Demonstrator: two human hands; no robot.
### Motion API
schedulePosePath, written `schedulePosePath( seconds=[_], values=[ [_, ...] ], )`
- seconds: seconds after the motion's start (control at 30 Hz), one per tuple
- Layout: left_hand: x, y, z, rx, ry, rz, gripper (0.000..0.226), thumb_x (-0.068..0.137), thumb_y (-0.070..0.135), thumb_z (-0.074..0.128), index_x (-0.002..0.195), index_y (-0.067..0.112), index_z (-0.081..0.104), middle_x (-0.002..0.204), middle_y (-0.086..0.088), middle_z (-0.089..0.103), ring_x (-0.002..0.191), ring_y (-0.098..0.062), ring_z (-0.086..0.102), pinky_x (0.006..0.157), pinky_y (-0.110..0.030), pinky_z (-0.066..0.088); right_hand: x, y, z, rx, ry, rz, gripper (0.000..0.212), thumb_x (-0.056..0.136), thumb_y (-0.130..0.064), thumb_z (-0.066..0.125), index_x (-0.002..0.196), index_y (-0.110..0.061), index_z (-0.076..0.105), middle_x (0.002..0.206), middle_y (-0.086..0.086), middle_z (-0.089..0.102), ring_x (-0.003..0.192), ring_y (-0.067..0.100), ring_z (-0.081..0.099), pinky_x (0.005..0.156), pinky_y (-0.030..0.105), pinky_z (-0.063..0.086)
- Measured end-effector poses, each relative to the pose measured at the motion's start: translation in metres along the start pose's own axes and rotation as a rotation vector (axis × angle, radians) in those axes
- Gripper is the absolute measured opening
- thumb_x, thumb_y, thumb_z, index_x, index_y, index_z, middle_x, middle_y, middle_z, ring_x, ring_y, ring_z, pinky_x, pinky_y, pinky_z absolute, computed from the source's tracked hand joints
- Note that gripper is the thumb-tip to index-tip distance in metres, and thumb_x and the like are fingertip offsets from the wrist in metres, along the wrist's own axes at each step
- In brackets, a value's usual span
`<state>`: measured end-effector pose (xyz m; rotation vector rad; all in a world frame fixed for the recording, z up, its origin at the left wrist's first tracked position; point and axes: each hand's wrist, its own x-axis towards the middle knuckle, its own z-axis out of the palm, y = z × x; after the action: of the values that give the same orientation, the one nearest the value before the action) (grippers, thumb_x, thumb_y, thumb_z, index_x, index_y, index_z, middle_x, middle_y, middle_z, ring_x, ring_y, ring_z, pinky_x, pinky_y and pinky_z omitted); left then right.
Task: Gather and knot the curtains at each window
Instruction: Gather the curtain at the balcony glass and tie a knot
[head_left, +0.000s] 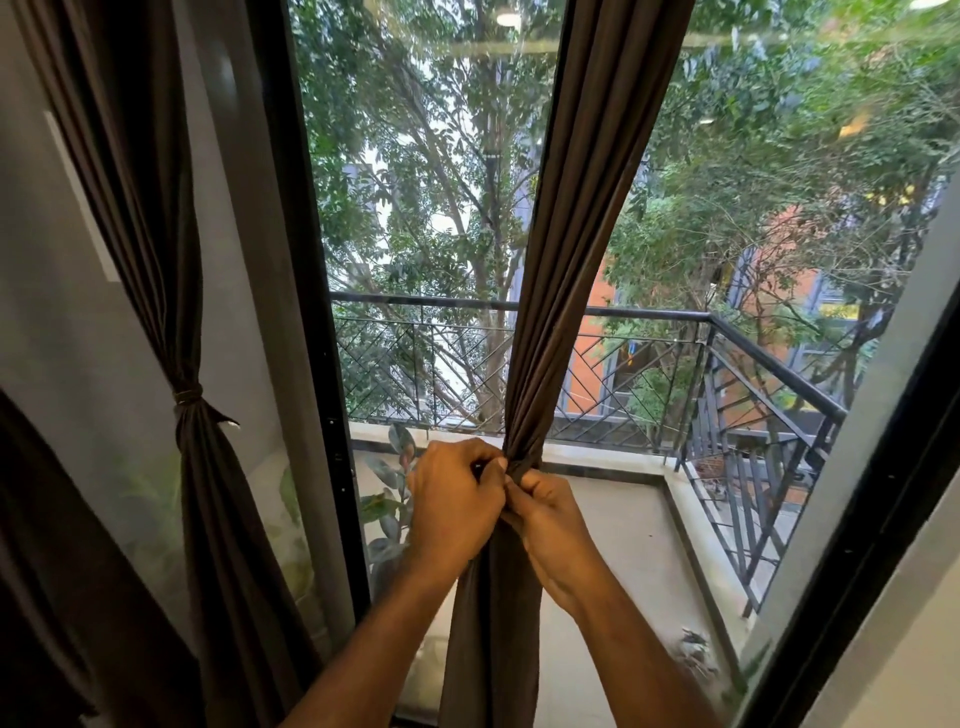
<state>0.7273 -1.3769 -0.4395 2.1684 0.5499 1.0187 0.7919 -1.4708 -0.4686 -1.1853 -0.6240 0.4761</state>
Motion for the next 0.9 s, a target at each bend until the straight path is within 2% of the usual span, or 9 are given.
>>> schedulePosePath(
  seconds=[0.2,0.3,0.37,0.43,0.5,0.63,0.73,0.8,0.9],
  values=[
    [0.006,0.003,-0.004,-0.038,-0.118,-0.019,0.018,0.090,0.016,0.064,0.081,0.015,0.079,0.071,0.003,0.073,0.071,-0.013,0.069,0.069,-0.039,0.057,-0.004,-0.005,0.002,0.154,-0.026,0.025,0.025,0.103,0.000,0.047,0.111,0.002,0.071,0.103,0.013,0.077,0.099,0.021,0.074,0.085,0.029,0.059],
    [-0.001,0.007,-0.003,0.187,-0.154,0.075,0.019,0.093,0.027,0.063,0.102,0.026,0.080,0.106,0.011,0.071,0.108,-0.017,0.053,0.094,-0.039,0.046,-0.003,-0.002,0.001,0.078,0.035,0.001,0.024,0.102,0.003,0.048,0.105,0.004,0.072,0.093,0.012,0.078,0.091,0.021,0.075,0.078,0.025,0.060],
    [0.003,0.007,-0.004,0.266,-0.159,0.107,0.020,0.094,0.032,0.064,0.105,0.027,0.080,0.112,0.015,0.057,0.118,-0.018,0.041,0.096,-0.035,0.037,-0.002,0.001,0.001,0.052,0.072,-0.014,0.024,0.102,0.003,0.049,0.105,0.005,0.073,0.098,0.019,0.077,0.095,0.027,0.074,0.082,0.030,0.061],
    [0.006,0.011,-0.004,0.194,-0.220,0.103,0.020,0.092,0.029,0.064,0.090,0.018,0.081,0.088,0.006,0.067,0.100,-0.021,0.060,0.082,-0.032,0.045,-0.002,0.001,0.001,0.077,0.101,-0.012,0.026,0.101,0.006,0.049,0.099,0.001,0.074,0.095,0.020,0.076,0.092,0.028,0.073,0.083,0.033,0.059],
    [0.007,0.015,-0.001,0.158,-0.226,0.066,0.030,0.086,0.038,0.058,0.086,0.017,0.079,0.073,-0.002,0.072,0.080,-0.025,0.067,0.072,-0.036,0.052,-0.003,0.001,0.000,0.100,0.131,-0.003,0.031,0.099,0.009,0.049,0.091,-0.004,0.076,0.088,0.015,0.076,0.085,0.024,0.072,0.079,0.032,0.058],
    [0.002,0.022,0.003,0.180,-0.080,0.056,0.030,0.082,0.052,0.069,0.085,0.023,0.065,0.080,0.002,0.073,0.078,-0.021,0.065,0.066,-0.032,0.047,-0.001,0.019,-0.009,-0.261,0.206,-0.090,0.027,0.096,0.000,0.053,0.089,-0.011,0.077,0.086,0.017,0.074,0.088,0.041,0.071,0.077,0.055,0.058],
    [0.000,0.030,0.007,0.273,-0.058,0.087,0.032,0.083,0.053,0.072,0.083,0.022,0.062,0.079,-0.001,0.070,0.078,-0.023,0.063,0.064,-0.030,0.036,-0.002,0.024,-0.013,-0.437,0.246,-0.129,0.021,0.091,-0.006,0.051,0.080,-0.004,0.069,0.074,0.016,0.068,0.070,0.027,0.067,0.062,0.046,0.054],
    [0.003,0.036,0.009,0.326,-0.110,0.064,0.035,0.087,0.053,0.068,0.084,0.019,0.070,0.078,-0.004,0.069,0.080,-0.024,0.065,0.066,-0.030,0.041,-0.004,0.019,-0.014,-0.451,0.254,-0.162,0.021,0.091,-0.001,0.053,0.078,-0.004,0.069,0.071,0.011,0.069,0.067,0.019,0.065,0.057,0.043,0.049],
    [0.009,0.042,0.013,0.402,-0.190,0.053,0.036,0.091,0.046,0.065,0.085,0.011,0.074,0.078,-0.008,0.068,0.083,-0.029,0.067,0.073,-0.034,0.052,-0.005,0.016,-0.014,-0.442,0.248,-0.173,0.019,0.092,-0.002,0.055,0.084,-0.004,0.073,0.074,0.008,0.073,0.074,0.022,0.070,0.061,0.048,0.054]
  ],
)
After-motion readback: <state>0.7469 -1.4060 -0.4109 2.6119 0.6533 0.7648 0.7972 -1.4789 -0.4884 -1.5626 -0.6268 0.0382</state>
